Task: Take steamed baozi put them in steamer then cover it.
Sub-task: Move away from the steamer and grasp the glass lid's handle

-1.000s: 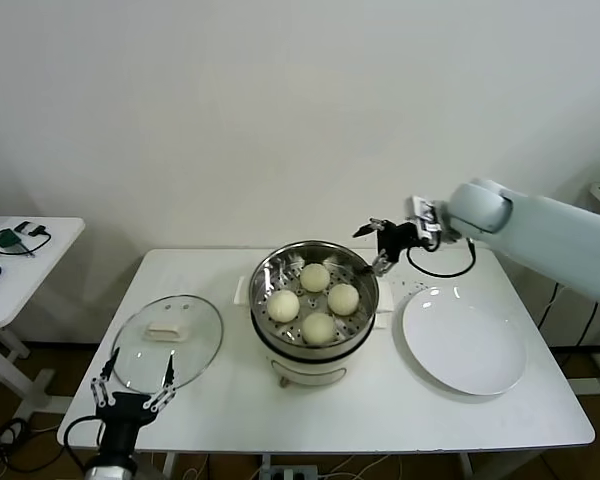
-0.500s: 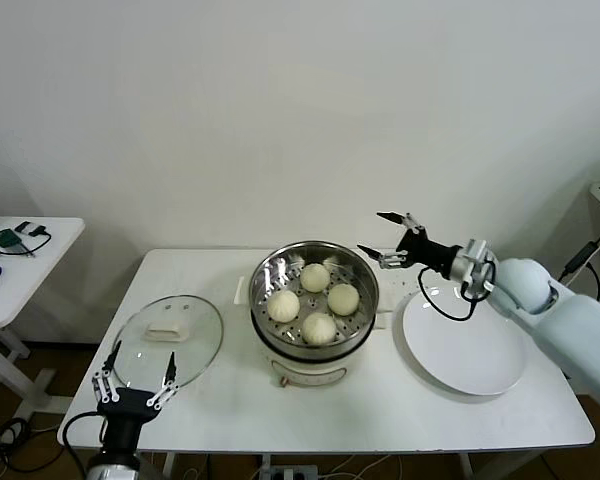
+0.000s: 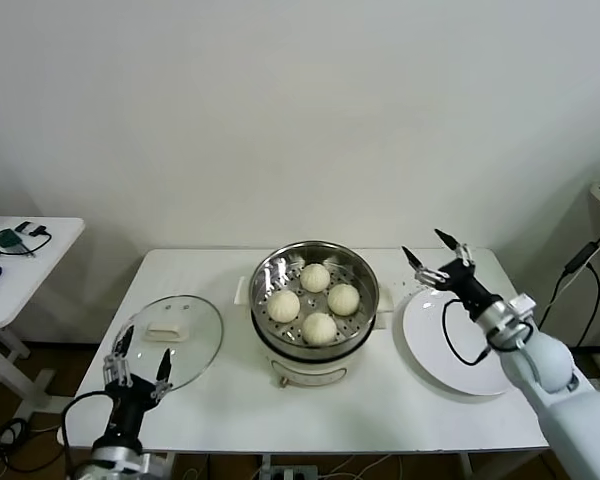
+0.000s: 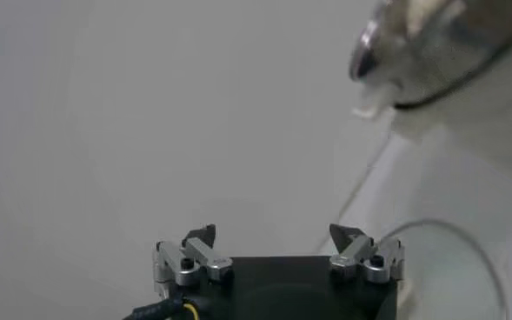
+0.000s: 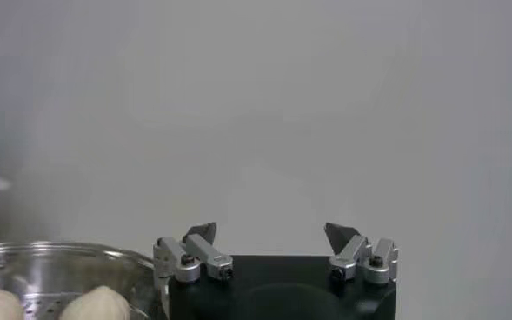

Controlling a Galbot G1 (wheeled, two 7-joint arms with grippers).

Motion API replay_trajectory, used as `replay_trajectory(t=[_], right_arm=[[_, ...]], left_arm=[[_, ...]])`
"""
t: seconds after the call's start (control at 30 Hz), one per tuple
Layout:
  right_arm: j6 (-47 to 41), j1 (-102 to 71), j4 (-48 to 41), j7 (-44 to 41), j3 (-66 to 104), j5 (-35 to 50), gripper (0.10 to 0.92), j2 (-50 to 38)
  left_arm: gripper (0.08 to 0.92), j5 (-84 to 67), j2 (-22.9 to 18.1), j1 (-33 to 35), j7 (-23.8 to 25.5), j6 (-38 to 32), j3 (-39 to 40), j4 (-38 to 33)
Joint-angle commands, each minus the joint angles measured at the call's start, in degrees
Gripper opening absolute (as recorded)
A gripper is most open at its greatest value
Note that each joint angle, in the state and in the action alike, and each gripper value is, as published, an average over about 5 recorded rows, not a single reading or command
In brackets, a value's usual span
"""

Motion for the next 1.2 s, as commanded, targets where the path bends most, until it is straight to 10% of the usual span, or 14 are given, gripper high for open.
replay_trajectory(t=[0.03, 0.57, 1.2], right_arm=[[-0.8, -14.3, 2.1, 2.6, 13.8, -2.5, 0.823, 7.5], [-0.5, -14.4, 1.4, 3.5, 14.6, -5.6, 0.823, 9.1], [0.1, -14.0, 0.3, 3.5, 15.7, -7.7, 0.823, 10.1]], left_arm=[[0.823, 33.2, 3.4, -10.3, 0.6, -0.8, 1.8, 14.5], [0.823, 35.8, 3.2, -25.4, -4.9, -2.0, -0.6, 36.9], [0.823, 30.4, 3.8, -32.2, -7.3, -2.2, -0.5, 44.5]])
